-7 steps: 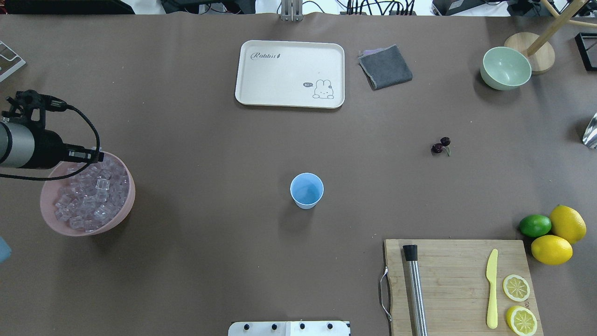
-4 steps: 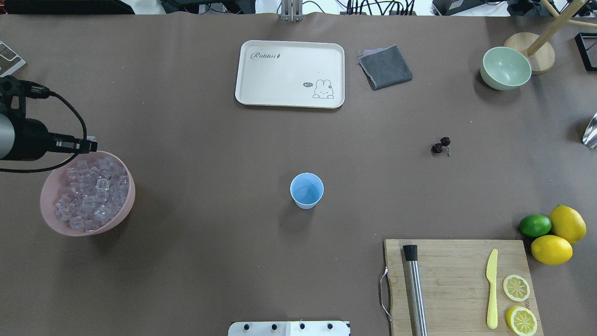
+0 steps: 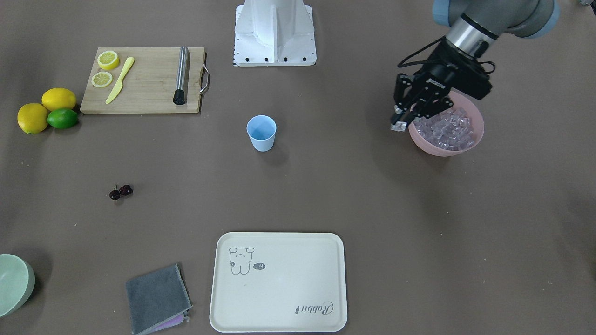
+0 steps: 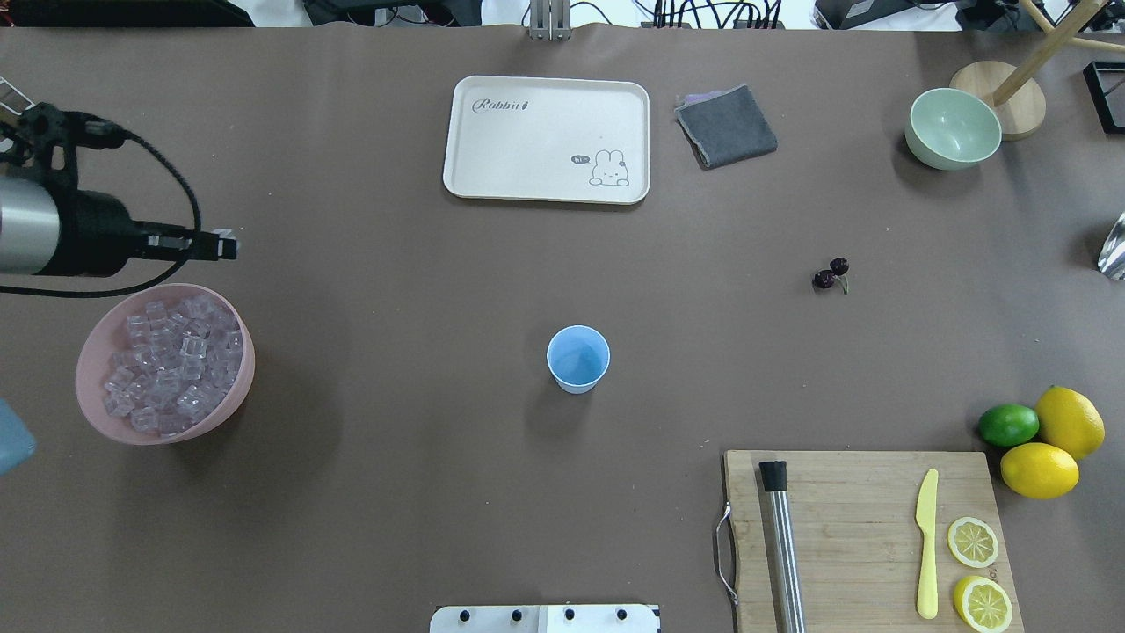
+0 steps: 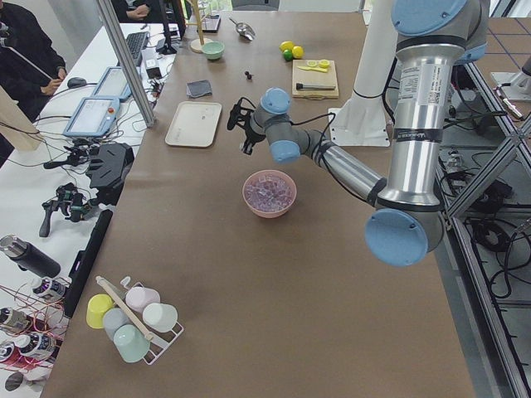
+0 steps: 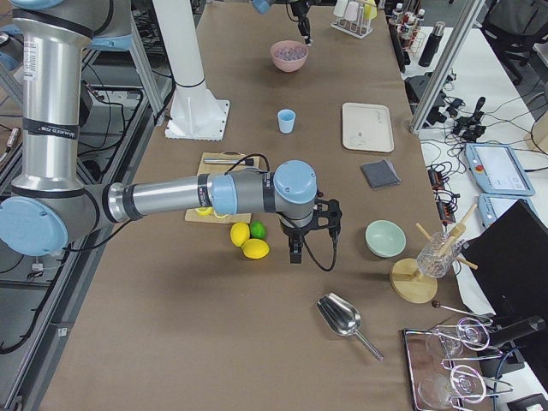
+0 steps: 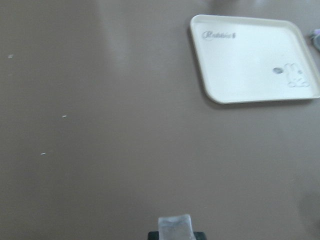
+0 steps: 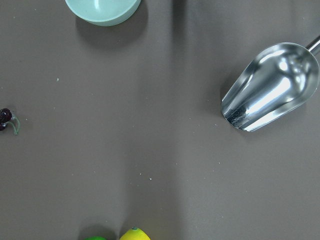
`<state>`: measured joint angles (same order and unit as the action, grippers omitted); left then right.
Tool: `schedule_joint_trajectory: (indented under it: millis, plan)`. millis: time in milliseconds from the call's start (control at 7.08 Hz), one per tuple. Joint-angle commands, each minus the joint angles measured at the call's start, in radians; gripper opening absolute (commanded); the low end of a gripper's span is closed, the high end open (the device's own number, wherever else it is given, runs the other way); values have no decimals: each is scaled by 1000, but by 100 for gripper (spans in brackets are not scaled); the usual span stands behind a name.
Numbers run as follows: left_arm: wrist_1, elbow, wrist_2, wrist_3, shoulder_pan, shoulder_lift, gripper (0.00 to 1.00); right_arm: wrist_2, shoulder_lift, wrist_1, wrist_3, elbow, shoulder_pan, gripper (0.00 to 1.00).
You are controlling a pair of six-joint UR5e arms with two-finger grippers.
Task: Put ice and cherries in cup
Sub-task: 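Carry the ice cube with the left gripper over the light-blue cup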
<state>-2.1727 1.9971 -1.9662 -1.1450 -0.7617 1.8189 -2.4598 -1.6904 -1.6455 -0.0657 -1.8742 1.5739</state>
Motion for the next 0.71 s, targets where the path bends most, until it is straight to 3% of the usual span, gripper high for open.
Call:
schedule_joint_trajectory:
  millis: [0,282,565]
  plan:
    - [93,-6,163,-53,179,164,0,4,6,0,-6,3,0,100]
    - [135,-52,341,-93,338,276,0,7,9,0,-8,-2,0,100]
    - [132,-141,371,-93,348,323,0,2,15,1,-9,-2,-2,100]
